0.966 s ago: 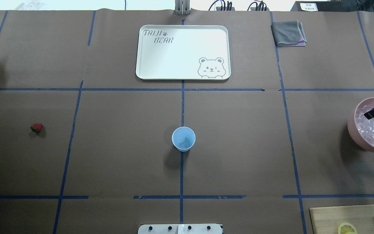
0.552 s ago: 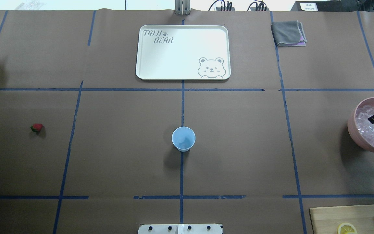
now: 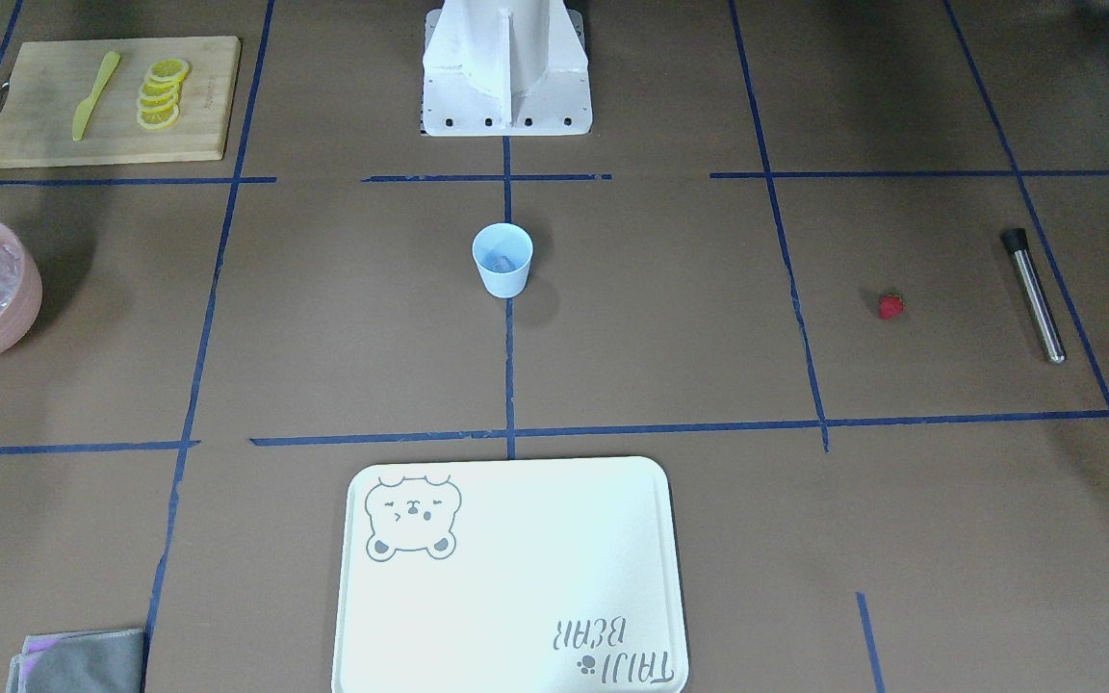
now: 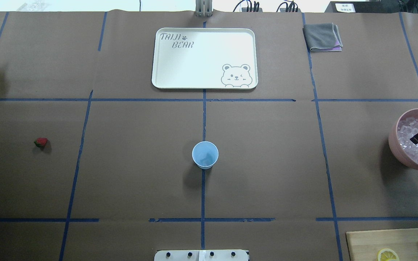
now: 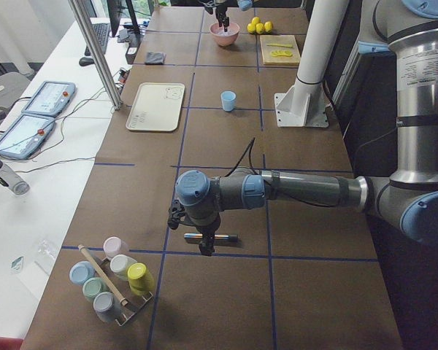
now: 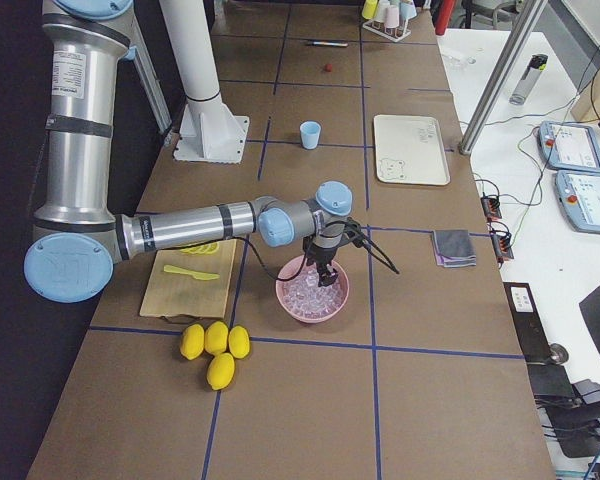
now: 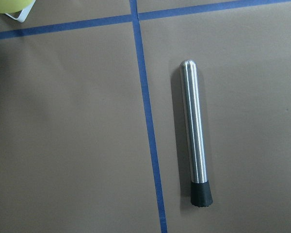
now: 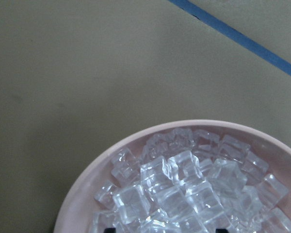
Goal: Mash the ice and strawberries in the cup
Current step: 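Grasp another ice cube from the bowl with the right gripper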
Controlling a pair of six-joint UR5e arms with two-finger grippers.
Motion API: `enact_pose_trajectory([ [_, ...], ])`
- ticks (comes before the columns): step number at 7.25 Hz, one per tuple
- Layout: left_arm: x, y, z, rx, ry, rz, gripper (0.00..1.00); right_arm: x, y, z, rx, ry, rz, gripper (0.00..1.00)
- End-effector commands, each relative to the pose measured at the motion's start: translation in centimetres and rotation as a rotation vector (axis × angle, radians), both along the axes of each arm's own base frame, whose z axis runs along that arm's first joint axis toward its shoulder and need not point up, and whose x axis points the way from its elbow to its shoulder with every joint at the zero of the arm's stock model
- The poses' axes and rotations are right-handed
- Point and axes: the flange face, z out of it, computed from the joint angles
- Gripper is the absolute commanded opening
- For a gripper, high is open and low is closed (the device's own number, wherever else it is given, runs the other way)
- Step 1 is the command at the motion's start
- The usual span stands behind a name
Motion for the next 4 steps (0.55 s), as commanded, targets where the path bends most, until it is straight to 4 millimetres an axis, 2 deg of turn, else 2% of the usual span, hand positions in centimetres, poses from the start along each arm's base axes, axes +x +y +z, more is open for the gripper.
enact_pose_trajectory([
  [1,0.0,0.0,0.0,0.001,0.000,0.001,1.00,-0.7,0.4,0.4,-0.007,0.005,-0.019,0.74],
  [4,0.0,0.0,-0.1,0.002,0.000,0.001,1.00,-1.4,0.5,1.8,-0.024,0.021,-0.036,0.68],
])
